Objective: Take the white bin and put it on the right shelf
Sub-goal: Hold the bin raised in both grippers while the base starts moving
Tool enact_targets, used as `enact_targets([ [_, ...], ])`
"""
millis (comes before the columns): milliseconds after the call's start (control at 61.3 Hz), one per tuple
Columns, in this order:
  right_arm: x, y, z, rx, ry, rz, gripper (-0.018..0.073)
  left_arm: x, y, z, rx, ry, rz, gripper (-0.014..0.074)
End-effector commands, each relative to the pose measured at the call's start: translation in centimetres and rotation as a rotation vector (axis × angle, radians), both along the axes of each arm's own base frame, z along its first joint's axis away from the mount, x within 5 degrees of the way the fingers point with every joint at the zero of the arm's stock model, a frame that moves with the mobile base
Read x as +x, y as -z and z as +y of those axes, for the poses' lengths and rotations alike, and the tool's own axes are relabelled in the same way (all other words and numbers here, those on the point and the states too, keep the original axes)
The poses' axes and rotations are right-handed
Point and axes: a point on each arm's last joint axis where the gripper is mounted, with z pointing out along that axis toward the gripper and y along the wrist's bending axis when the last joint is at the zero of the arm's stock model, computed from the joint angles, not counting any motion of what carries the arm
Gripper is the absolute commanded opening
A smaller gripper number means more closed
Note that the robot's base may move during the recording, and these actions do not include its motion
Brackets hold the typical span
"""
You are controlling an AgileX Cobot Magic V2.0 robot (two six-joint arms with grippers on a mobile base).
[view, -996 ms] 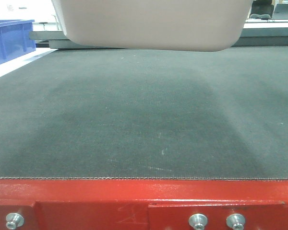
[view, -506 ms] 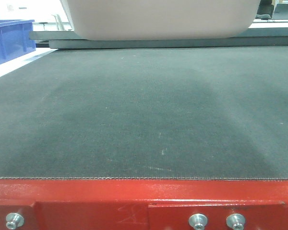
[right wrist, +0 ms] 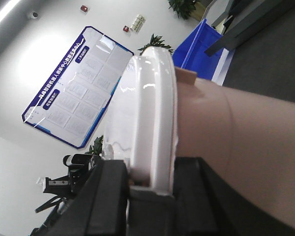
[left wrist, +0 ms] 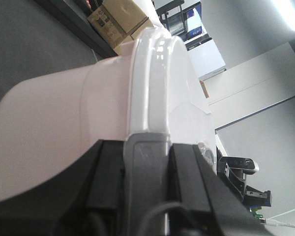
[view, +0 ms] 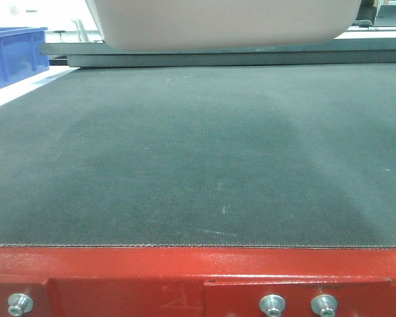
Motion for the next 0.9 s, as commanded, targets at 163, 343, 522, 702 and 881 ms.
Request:
enact_targets([
  [163,-2.76,-3.96,1.58,0.15,-0.184,-0.165,0.0057,-3.7,-4.3,-1.94,-0.107,0.233,-0.137,-0.0126],
  [343,-2.51,-3.9,1.42,0.147,-0.151,-0.156,0.0057,-3.58,-4.18,-1.94,-0.107,0.231,-0.133,-0.0126],
  [522,-2.42,-3.88,1.37,0.146,-0.14,-0.153,0.0057,-3.47,-4.09,-1.93,-0.107,0.226,-0.13,-0.0126],
  [702,-2.41,-3.87,1.37,0.146,-0.139,-0.153,0.0057,-3.45,-4.08,-1.93,-0.106,0.225,-0.129,-0.0126],
  [881,-2.31,-3.85,1.3,0.145,-0.127,-0.149,0.0057,-3.45,-4.08,-1.93,-0.106,0.225,-0.129,-0.0126],
])
